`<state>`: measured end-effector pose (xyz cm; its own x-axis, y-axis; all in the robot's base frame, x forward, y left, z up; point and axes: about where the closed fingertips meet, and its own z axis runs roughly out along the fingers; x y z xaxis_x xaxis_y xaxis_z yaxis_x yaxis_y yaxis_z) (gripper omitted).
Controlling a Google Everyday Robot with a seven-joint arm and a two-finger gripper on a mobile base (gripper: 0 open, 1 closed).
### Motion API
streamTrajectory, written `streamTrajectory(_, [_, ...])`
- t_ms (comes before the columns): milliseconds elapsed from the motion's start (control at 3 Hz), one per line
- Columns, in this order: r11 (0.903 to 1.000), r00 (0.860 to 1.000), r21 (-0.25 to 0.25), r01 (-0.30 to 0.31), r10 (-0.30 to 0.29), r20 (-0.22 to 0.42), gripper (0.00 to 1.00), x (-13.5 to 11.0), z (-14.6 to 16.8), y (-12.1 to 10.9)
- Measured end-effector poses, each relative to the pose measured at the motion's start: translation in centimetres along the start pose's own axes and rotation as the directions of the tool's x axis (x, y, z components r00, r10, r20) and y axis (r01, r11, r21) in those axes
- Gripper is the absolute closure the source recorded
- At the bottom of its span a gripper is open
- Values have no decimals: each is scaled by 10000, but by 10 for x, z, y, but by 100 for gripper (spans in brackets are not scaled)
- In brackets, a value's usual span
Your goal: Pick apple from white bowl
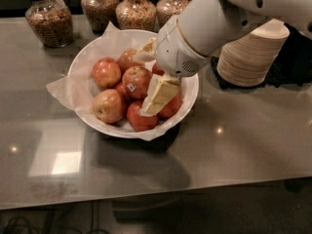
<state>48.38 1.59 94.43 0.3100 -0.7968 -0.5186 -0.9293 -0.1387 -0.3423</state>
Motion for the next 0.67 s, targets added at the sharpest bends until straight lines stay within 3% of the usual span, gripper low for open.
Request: streamTrajectory(667, [9995,9991,308,-61,48,423,27,-1,6,-16])
